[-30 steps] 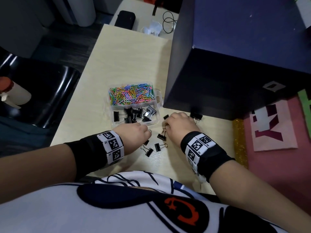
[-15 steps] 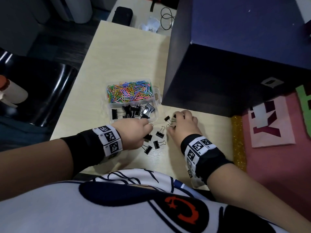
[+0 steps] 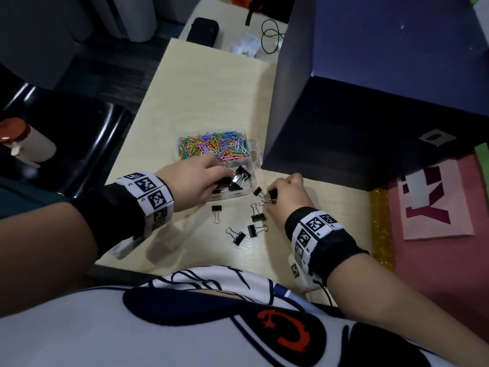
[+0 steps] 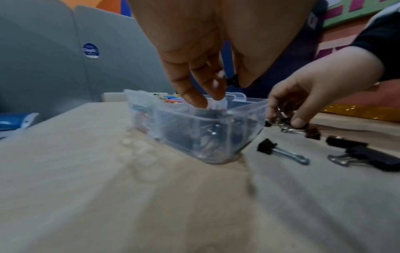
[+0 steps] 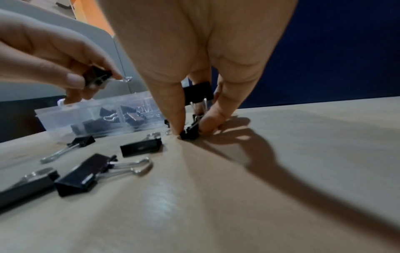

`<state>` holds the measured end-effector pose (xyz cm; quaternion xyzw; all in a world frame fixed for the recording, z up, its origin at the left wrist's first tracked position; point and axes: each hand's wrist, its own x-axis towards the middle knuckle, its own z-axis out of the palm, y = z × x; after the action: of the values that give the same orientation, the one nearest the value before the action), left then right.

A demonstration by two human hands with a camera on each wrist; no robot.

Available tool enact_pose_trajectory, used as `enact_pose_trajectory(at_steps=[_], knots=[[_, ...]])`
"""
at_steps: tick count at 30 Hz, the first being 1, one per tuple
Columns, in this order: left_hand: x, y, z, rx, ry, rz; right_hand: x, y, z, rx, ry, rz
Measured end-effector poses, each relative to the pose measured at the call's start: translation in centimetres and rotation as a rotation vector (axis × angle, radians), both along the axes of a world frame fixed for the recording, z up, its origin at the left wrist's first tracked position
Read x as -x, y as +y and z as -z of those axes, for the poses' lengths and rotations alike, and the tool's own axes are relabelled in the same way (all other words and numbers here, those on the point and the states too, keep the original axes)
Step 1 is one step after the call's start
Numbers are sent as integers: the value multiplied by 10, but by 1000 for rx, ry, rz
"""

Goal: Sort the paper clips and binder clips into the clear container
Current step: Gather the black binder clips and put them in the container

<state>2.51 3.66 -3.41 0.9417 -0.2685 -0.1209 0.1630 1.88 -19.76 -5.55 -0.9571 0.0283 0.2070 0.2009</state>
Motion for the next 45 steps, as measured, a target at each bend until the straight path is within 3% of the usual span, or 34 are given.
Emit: enact_pose_trajectory(at_steps=[4, 7, 10, 12, 15, 17, 20, 22, 24, 33, 39, 43, 45], knots=[[-2, 9, -1, -56, -33, -51, -4, 1, 2, -3, 4, 7], [3, 7, 1, -106, -125, 15, -8, 2, -6, -10, -19, 24], [14, -4, 2, -122, -174, 139, -12, 9, -21, -109, -160, 43], [22, -16, 1, -220, -91, 175, -12, 18, -32, -223, -252, 5], [28, -27, 6, -485, 72, 192, -11, 30, -42, -329, -253, -79], [29, -29, 12, -562, 78, 188, -12, 28, -40, -288, -238, -35], [30, -28, 21, -610, 63, 190, -14, 13, -31, -29, -123, 77], [31, -28, 21, -612, 73, 190, -8, 6, -23, 156, 47, 61], [32, -29, 21, -617, 81, 184, 1, 2, -14, 196, 141, 64], [32, -38, 20, -573, 122, 137, 11, 7, 5, 79, 74, -2], [27, -39, 2, -417, -46, 75, 7, 2, 2, 25, 99, 76], [13, -23, -9, -257, -131, -47, 5, -1, 2, 20, 88, 45], [5, -13, -12, -262, -125, -155, 4, -1, 1, 17, 81, 52]])
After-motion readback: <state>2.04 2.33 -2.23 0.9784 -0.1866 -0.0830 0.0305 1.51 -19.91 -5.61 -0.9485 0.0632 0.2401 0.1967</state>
